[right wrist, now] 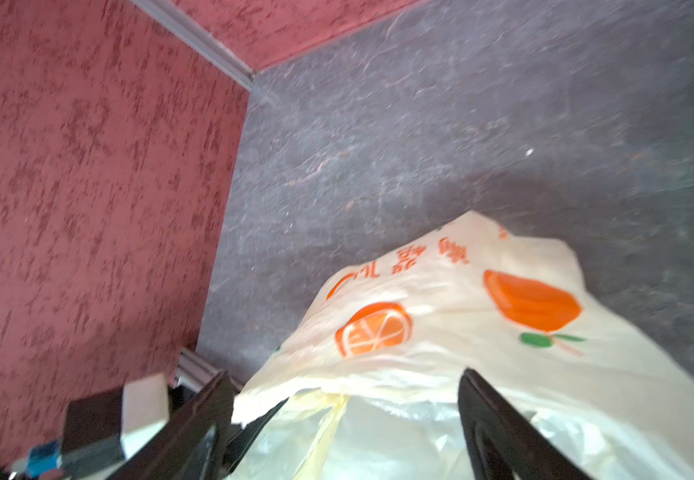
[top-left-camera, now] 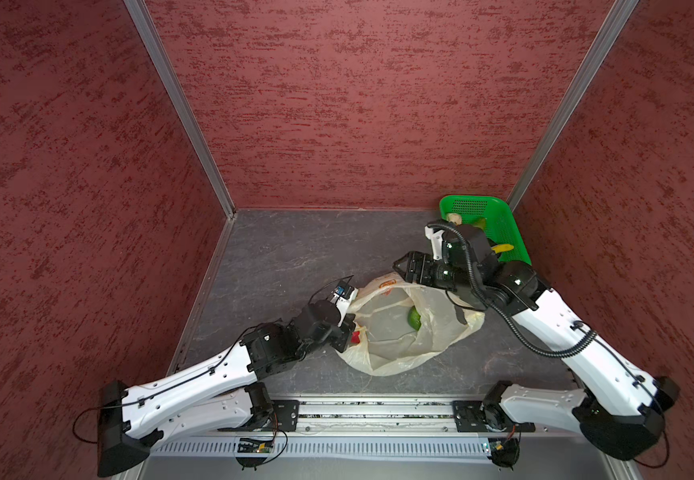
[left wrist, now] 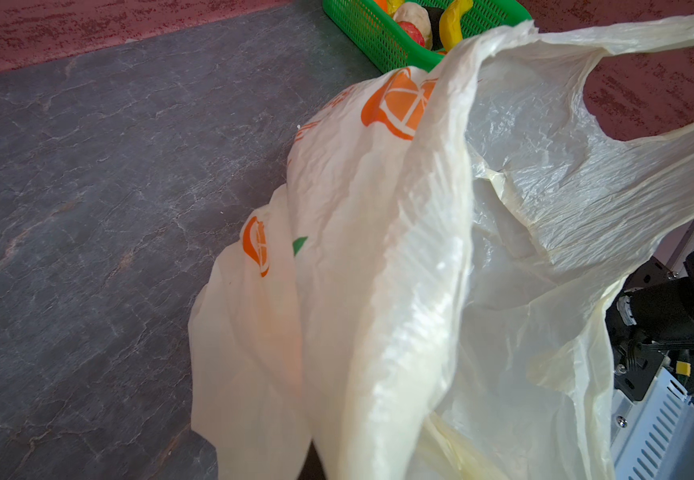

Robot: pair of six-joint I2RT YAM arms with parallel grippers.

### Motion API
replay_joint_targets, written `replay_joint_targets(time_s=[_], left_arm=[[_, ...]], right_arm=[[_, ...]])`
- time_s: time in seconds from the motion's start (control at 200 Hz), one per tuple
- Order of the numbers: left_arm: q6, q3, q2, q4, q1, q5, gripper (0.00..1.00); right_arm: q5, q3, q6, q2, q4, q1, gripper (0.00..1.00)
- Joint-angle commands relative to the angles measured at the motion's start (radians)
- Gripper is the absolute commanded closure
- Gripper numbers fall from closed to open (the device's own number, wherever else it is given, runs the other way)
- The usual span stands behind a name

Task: Untie the knot of the plastic bag and take out the fruit
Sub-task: 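Move the right gripper back into the bag mouth toward the lime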

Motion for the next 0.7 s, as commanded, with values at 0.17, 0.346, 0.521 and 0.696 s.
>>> replay_joint_targets(time_s=[0.17, 0.346, 0.521, 0.696], left_arm=[[-0.004, 0.071, 0.016, -0.03, -0.002, 0.024, 1.0], [-0.025, 0.096, 0.018, -0.043, -0.002, 0.029, 1.0], [-0.043, 0.111, 0.026, -0.05, -0.003, 0.041, 1.0], [-0.05, 0.127, 0.035, -0.054, -0.005, 0.052, 1.0]], right_arm=[[0.109, -0.024, 0.148, -0.014, -0.106, 0.23, 0.16], [0.166, -0.185, 0.196, -0.06, -0.103, 0.338, 0.17], [0.216, -0.358, 0.199, -0.1, -0.011, 0.363, 0.17], [0.268, -0.48, 0.197, -0.084, 0.085, 0.375, 0.17]])
